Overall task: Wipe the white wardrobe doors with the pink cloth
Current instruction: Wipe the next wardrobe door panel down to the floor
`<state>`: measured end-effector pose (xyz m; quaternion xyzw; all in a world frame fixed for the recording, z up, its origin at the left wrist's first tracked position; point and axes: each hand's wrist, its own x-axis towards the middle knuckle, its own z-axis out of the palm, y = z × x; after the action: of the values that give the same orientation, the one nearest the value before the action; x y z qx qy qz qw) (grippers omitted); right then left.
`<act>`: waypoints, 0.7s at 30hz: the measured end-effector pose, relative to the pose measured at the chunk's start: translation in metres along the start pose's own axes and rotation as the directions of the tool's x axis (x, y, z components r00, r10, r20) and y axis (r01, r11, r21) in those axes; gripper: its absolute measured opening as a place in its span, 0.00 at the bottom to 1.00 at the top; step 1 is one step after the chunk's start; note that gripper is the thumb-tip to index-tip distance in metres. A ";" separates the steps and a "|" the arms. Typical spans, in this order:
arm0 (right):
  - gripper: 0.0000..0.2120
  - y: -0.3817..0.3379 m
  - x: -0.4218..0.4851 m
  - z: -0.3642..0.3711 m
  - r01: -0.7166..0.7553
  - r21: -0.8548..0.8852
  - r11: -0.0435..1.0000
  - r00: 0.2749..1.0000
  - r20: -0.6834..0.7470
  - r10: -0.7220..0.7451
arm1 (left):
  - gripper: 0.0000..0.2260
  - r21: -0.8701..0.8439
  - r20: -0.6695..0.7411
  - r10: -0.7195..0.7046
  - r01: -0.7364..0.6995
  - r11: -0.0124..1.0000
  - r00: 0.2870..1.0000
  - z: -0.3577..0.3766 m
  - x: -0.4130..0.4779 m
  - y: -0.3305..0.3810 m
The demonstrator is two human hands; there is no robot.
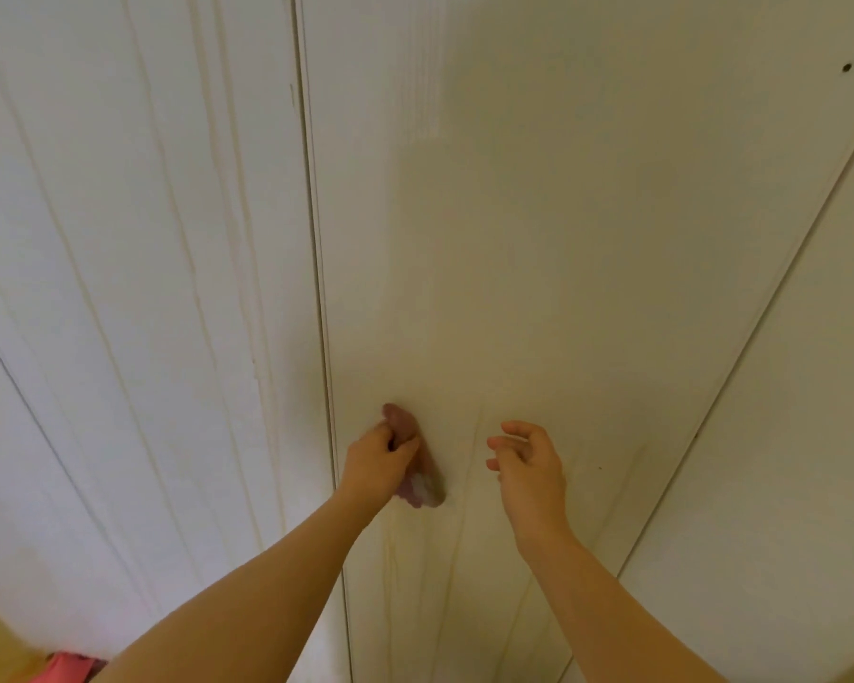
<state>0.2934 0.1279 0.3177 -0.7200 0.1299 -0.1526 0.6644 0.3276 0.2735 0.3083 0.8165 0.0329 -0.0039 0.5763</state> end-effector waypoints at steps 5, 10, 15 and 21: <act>0.13 -0.009 0.016 0.001 0.024 0.082 0.996 0.999 -0.028 -0.022 | 0.06 -0.205 -0.156 0.088 -0.120 0.971 0.984 -0.013 0.012 0.024; 0.12 -0.003 0.011 -0.007 -0.031 0.086 0.996 0.999 0.012 0.030 | 0.11 -0.021 -0.060 0.065 -0.066 0.998 0.996 -0.010 0.012 0.008; 0.12 0.002 0.014 -0.018 -0.053 0.103 0.993 0.998 -0.017 0.055 | 0.08 0.030 -0.183 0.237 -0.236 0.971 0.954 -0.006 0.018 0.015; 0.12 0.006 0.013 -0.021 -0.060 0.064 0.996 0.998 0.016 0.059 | 0.16 0.689 -0.199 0.416 -0.176 0.703 0.887 0.004 0.020 -0.006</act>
<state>0.2968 0.1030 0.3136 -0.6950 0.1418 -0.1317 0.6925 0.3476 0.2722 0.3007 0.9473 -0.0053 0.2200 0.2326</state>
